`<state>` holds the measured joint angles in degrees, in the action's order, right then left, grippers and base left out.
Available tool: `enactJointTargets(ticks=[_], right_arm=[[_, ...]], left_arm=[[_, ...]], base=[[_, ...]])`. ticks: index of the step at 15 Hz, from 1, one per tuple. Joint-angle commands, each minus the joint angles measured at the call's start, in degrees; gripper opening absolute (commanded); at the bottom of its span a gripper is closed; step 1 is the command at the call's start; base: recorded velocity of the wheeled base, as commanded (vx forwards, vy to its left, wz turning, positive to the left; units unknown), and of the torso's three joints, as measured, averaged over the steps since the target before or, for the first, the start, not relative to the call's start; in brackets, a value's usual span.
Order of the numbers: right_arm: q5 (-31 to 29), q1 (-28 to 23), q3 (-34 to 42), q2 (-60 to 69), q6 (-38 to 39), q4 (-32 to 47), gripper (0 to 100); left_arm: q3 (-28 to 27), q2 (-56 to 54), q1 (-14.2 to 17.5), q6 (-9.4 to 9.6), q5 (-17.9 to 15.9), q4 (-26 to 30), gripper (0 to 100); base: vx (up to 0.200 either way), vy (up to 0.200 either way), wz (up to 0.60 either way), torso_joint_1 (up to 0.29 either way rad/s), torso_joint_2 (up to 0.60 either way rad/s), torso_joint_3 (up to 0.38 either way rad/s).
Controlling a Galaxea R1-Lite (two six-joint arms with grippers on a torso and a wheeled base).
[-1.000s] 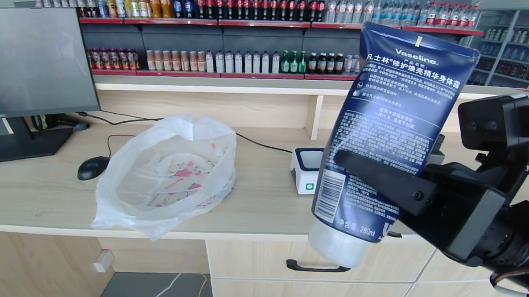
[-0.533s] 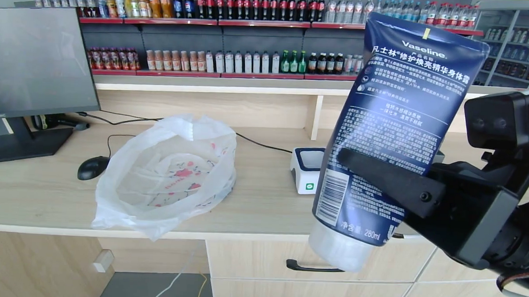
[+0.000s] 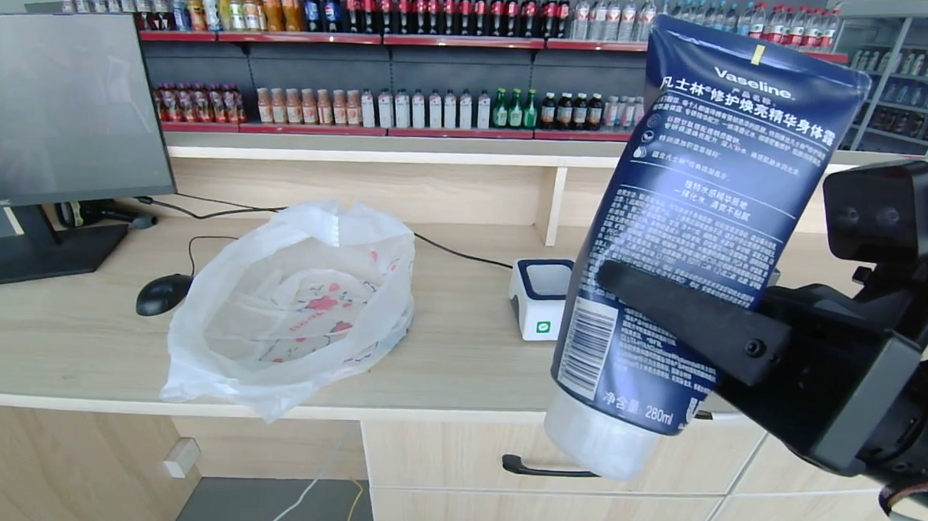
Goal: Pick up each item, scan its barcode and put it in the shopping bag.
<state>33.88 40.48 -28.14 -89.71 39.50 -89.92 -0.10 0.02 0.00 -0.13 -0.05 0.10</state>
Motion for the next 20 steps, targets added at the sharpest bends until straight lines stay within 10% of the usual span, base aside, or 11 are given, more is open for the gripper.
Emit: enactJointTargets(ticks=[1, 20], right_arm=[[0.0, 0.0, 0.2, 0.8, 0.2, -0.1, 0], [-0.1, -5.2, 6.3, 1.6, -10.1, -0.1, 0]], left_arm=[[0.0, 0.1, 0.0, -0.04, 0.0, 0.0, 100], [0.0, 0.0, 0.0, -0.04, 0.0, 0.0, 100]], base=[[0.0, 0.0, 0.0, 0.0, 0.0, 0.0], [0.0, 0.0, 0.0, 0.0, 0.0, 0.0]])
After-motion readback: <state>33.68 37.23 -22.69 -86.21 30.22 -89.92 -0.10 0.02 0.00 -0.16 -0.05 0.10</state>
